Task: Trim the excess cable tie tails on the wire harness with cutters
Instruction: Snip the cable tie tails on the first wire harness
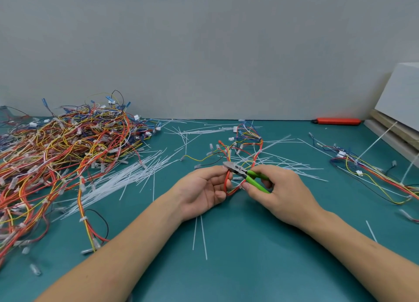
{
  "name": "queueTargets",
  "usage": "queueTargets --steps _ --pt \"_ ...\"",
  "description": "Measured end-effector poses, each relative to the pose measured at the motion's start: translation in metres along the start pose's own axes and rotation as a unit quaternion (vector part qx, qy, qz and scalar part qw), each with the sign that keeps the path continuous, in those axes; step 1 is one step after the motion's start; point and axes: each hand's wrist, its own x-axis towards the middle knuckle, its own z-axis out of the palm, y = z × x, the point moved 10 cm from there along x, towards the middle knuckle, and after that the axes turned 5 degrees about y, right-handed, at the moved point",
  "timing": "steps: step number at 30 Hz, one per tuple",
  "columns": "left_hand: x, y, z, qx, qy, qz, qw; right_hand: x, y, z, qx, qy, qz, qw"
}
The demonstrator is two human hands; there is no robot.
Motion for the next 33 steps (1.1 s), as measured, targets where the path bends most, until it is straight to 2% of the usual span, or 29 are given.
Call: queueTargets --steps 16,33 --pt "0.001 0.004 0.000 0.004 0.004 0.021 1.000 0.000 0.000 0.006 0.014 -0.025 -0.001 1.000" --pt "0.000 0.004 0.000 0.003 0.012 0.015 1.000 0.001 -0.001 -0.003 0.000 0.010 -0.011 1.000"
